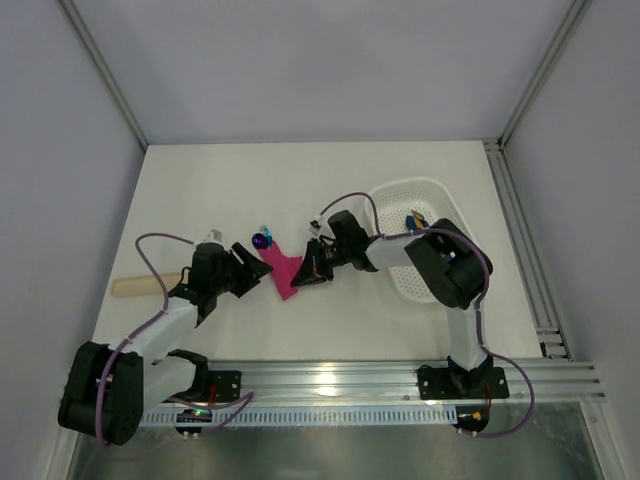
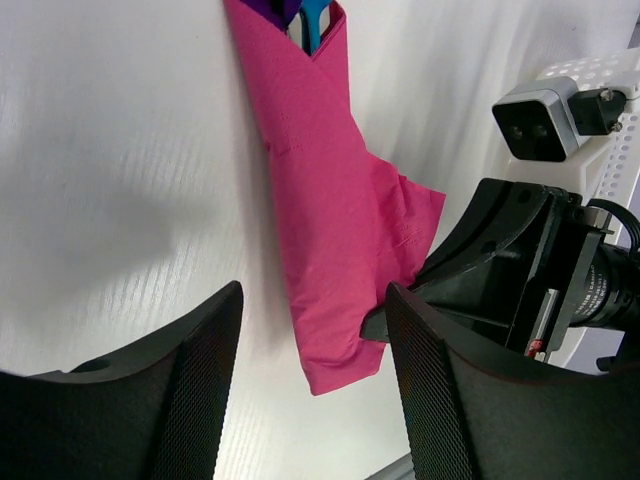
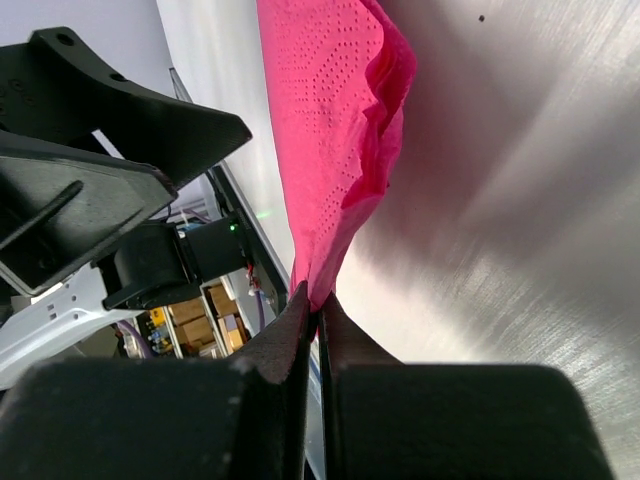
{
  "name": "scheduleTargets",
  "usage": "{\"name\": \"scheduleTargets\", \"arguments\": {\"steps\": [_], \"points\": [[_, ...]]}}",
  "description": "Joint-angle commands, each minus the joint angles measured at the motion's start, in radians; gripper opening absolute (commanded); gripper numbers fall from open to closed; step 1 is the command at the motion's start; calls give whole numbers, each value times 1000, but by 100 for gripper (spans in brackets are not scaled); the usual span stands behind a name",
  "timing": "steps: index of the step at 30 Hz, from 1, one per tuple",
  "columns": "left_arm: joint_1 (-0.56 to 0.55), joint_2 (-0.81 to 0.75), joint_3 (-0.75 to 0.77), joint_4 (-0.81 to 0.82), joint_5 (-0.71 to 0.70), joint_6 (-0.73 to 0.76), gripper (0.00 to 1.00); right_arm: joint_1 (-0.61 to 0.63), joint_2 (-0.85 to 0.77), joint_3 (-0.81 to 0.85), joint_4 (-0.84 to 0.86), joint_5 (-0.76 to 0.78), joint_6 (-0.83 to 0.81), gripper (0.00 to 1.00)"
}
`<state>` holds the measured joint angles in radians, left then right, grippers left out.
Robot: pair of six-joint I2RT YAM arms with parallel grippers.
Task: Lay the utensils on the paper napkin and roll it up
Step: Pick up the utensils from the center of the board.
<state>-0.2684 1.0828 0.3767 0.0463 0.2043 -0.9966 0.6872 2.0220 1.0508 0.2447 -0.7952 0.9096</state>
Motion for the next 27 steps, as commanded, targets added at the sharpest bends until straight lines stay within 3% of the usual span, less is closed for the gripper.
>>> {"name": "scheduleTargets", "arguments": {"steps": [1,27], "points": [[-3,-12,-9,7,-2,-62,61,5,-59,-3,79,-33,57,4],[-5,296,-64,423,40,-258,63,5,-80,-20,139,-56,127,3]]}}
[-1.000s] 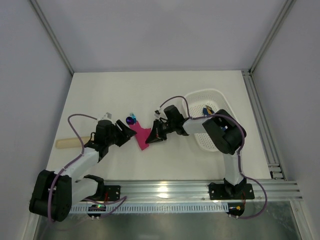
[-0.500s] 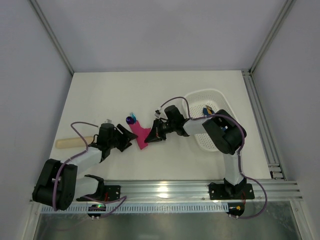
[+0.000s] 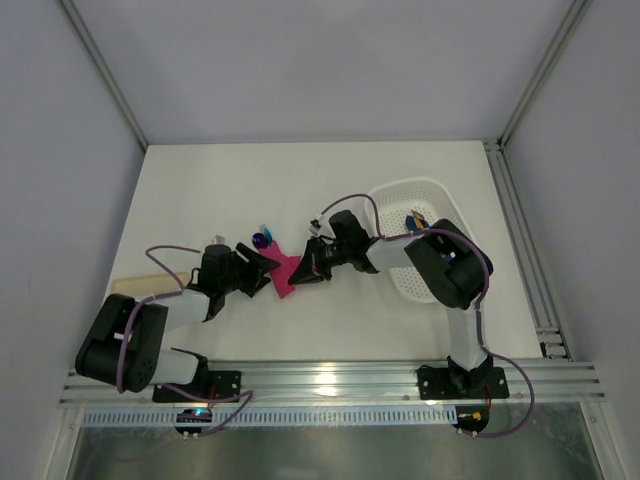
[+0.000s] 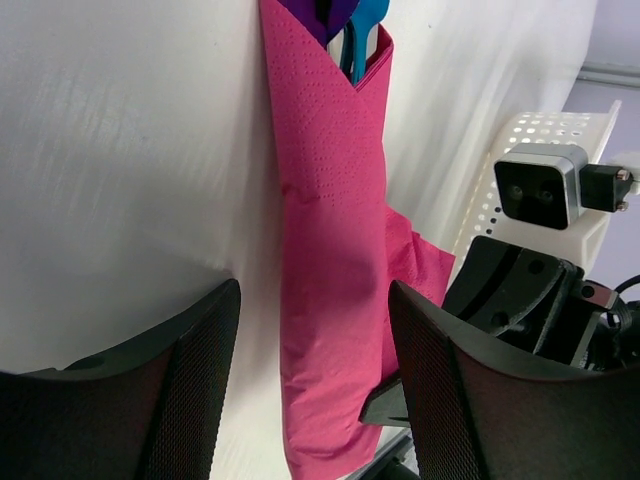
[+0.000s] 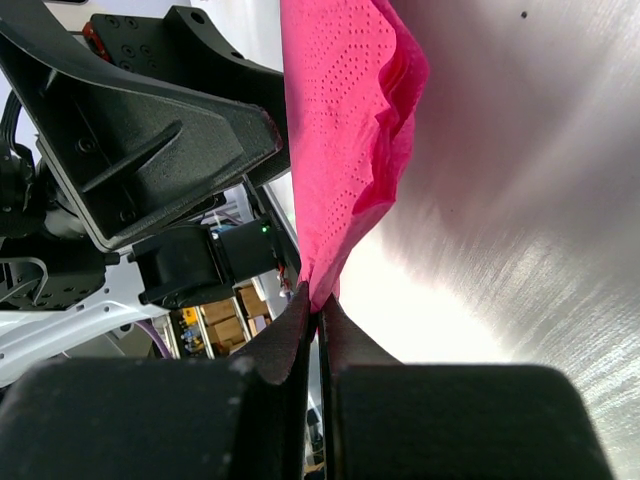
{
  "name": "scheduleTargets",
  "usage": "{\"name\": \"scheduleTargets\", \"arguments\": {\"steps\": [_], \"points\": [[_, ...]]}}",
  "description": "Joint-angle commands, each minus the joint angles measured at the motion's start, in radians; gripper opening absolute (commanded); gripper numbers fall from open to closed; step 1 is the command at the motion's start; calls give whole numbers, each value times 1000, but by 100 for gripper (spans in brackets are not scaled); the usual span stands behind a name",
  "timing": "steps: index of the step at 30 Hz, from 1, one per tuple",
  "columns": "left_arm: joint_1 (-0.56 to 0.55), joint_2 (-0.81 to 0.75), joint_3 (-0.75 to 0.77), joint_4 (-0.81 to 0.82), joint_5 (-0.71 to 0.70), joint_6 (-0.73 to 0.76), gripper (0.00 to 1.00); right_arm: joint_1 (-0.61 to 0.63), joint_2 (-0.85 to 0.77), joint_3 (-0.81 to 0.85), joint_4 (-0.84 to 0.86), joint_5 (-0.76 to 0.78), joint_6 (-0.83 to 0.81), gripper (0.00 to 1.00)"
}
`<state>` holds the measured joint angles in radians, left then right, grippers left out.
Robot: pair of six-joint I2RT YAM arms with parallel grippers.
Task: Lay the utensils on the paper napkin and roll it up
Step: Pick up the utensils from the center of the board.
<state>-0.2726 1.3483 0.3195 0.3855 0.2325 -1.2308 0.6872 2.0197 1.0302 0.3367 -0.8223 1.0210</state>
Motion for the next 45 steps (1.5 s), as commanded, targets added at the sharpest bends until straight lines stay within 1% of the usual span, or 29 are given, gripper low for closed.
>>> {"name": "scheduleTargets", "arguments": {"steps": [1,6,15,22,25,30,41,42,45], "points": [[0,41,-7,104,14,-39,63,5,-81,1,45,-29,16,4],[0,106,-11,151,11,-76,63,6,-82,8,45,-31,22,4],[1,146,-10,170,-27,-91,63,5,-85,13,59,-35,37,3],[0,245,-28,315,-12,-136,62,5,-84,5,64,-35,40,4],[1,258,-36,342,-30,-134,62,5,-82,7,61,-35,37,4],[7,262,-23,319,-51,-121,61,5,-82,8,59,-35,36,4],[32,344,-19,415,-24,-87,60,5,-82,13,53,-37,34,4],[33,350,-23,447,-16,-85,60,5,-82,13,53,-37,33,3],[33,379,-13,457,4,-78,59,5,-84,13,51,-35,33,4]]}}
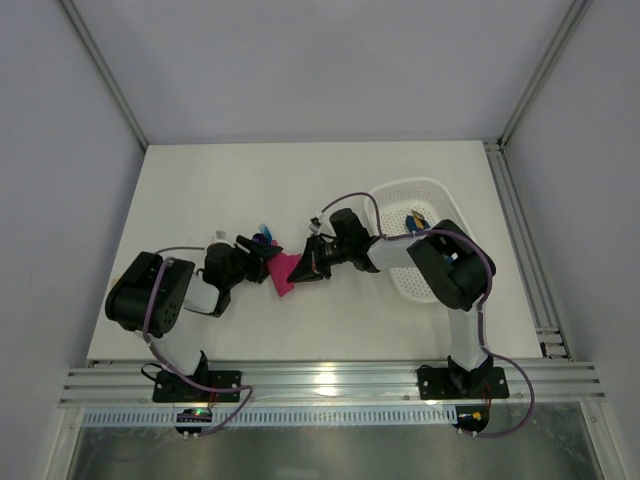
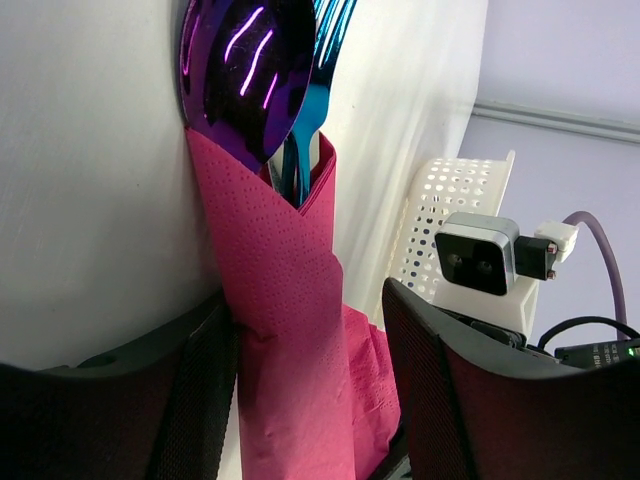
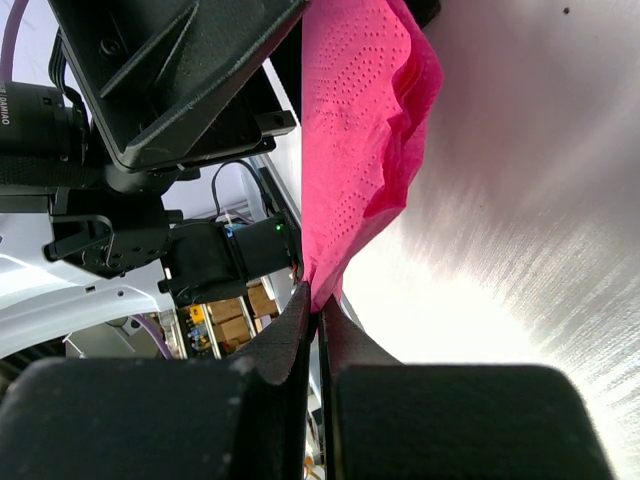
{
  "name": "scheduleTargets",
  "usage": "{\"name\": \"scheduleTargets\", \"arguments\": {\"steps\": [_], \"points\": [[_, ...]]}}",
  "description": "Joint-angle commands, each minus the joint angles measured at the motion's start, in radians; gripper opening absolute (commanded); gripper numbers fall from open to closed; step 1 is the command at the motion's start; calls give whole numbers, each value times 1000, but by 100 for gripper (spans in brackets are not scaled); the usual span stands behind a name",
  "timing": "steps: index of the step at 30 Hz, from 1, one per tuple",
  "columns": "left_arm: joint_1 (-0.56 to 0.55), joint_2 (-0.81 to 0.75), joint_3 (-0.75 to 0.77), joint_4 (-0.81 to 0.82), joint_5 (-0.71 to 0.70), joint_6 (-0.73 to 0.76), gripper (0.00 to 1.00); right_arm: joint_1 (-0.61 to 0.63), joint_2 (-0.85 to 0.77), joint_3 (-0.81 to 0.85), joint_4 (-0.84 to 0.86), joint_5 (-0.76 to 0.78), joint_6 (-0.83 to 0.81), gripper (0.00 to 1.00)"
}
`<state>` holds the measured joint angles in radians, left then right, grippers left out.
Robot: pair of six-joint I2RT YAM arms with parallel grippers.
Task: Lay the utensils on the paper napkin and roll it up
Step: Pick up the utensils from the center of the board.
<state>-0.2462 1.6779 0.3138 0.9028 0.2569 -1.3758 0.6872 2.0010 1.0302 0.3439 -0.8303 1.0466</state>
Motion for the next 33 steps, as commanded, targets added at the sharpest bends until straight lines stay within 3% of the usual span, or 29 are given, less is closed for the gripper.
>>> {"name": "scheduleTargets", "arguments": {"steps": [1,10,24,30,33], "points": [[8,54,-4,-50,-21,64,59,5,-65,13,44,-27,9,4],[13,124,-7,74,10,83,50,5,-62,11,35,-23,-2,4],[18,312,-71,491,35,21,44,5,-59,7,18,-18,-19,4],[18,335,-78,547,31,18,29,6,-54,8,7,-12,-30,4],[18,339,-81,570,39,12,12,6,-51,7,6,-12,-34,3]]}}
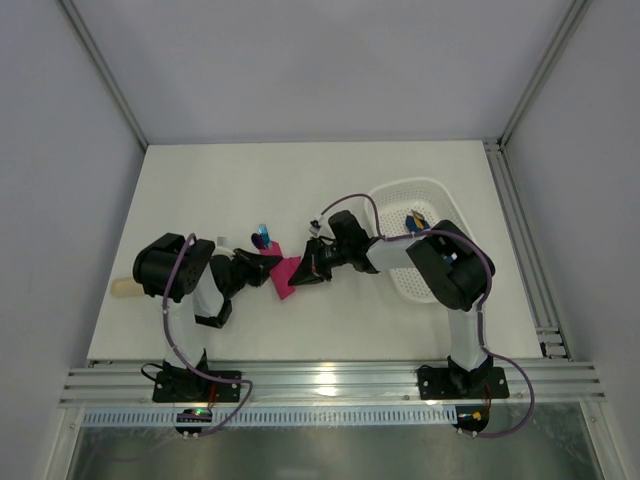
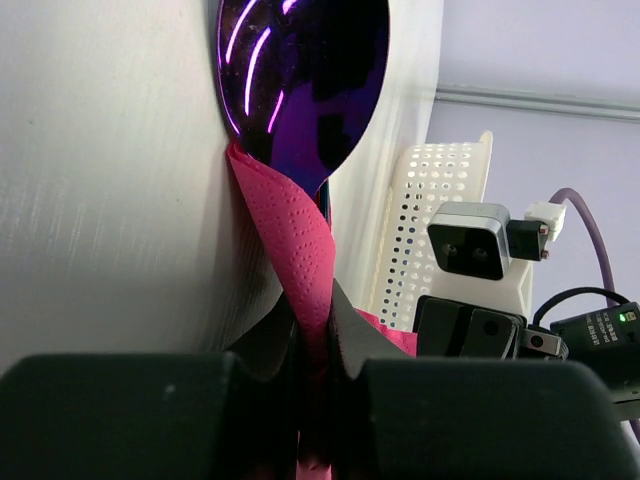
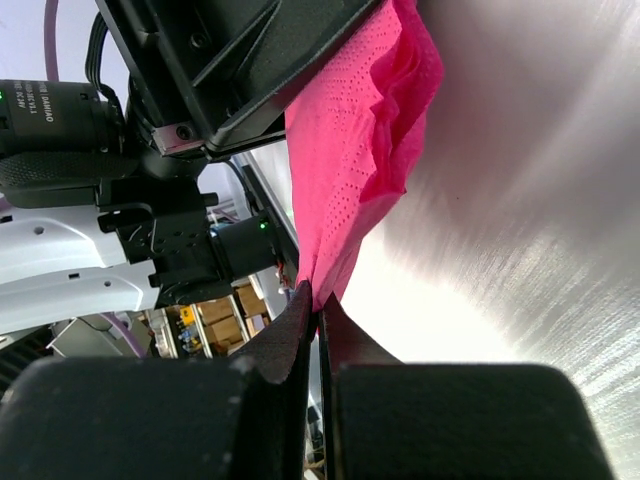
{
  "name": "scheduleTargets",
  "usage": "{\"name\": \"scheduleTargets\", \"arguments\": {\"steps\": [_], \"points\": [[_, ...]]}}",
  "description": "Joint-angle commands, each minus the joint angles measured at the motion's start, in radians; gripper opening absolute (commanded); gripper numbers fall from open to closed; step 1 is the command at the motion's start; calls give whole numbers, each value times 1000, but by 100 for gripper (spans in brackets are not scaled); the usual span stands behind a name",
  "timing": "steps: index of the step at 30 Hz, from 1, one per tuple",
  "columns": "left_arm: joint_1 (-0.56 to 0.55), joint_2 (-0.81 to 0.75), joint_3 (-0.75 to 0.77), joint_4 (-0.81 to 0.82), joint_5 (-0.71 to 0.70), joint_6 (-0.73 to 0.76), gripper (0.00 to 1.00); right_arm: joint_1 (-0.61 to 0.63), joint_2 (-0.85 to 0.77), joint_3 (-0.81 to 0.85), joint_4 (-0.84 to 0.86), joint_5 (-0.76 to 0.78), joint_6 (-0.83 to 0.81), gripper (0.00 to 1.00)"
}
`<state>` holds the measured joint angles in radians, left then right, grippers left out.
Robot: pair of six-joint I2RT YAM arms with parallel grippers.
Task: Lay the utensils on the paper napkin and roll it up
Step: Pick up the utensils from the center of the board.
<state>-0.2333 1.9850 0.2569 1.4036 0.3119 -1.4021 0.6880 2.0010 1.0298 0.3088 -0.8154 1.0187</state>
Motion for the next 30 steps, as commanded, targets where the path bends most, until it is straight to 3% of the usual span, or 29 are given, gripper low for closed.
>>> {"name": "scheduleTargets", "arguments": {"steps": [1,3,9,23,30], "points": [[6,32,-21,74,-14,38,5,4,-51,6,38,-22,-9,3],[6,38,-21,90,-13,32,0,5,-53,15,7,-11,-35,4],[6,51,-16,143,16,23,0,4,-56,38,-68,16,-121,4],[5,-176,-5,69,102,124,0,4,-211,62,-393,228,-400,49],[-1,-348,2,-1,180,186,0,16,-378,-7,-489,297,-508,54]]}}
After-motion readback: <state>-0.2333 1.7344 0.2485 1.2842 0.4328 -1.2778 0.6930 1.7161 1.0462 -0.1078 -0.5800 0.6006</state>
